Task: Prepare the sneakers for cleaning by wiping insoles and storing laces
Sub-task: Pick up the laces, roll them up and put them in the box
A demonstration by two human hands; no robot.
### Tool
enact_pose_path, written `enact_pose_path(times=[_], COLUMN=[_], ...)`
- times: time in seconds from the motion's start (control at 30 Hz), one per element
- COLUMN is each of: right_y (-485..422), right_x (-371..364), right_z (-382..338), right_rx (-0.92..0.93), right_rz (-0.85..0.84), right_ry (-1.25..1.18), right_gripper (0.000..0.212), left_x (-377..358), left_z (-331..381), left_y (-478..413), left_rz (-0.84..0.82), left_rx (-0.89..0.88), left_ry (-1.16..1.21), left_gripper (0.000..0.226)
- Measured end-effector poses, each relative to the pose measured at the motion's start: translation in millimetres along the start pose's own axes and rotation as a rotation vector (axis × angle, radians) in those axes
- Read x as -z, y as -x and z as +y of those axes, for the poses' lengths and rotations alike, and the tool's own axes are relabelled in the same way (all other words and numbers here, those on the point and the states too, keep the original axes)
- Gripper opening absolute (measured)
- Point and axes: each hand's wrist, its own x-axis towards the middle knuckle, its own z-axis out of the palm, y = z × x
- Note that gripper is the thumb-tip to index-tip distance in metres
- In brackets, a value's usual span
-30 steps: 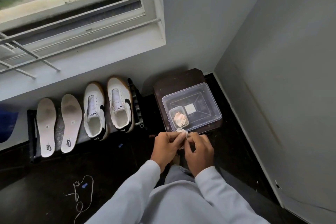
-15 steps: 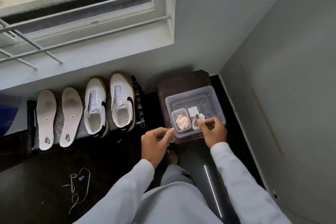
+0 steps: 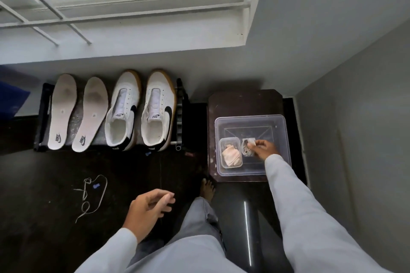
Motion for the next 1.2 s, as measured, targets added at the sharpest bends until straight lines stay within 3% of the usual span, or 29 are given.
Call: enact_pose_path(times=[0.37, 0.63, 0.87, 1.2], right_y=[-5, 13, 82, 195], right_x=[-4, -4, -39, -151], right_z=[13, 23, 22, 34], right_rx=[-0.047, 0.043, 0.356, 0.616], right_rz=[0.136, 0.224, 0.305, 0.143], right_ry=[0.129, 0.265, 0.509, 0.853], right_gripper=[0.024, 0.035, 0.039, 0.057], left_x=[-20, -19, 3, 51], left_z=[-12, -17, -39, -102], left_y=[8, 12, 20, 36], left_rz=[-0.128, -0.047, 0.155, 0.229], left_rx=[0.038, -0.082, -0.275, -0.188], left_ry=[-0.072, -0.193, -0.547, -0.584], left_gripper=[0.017, 0.016, 0.032, 0.046])
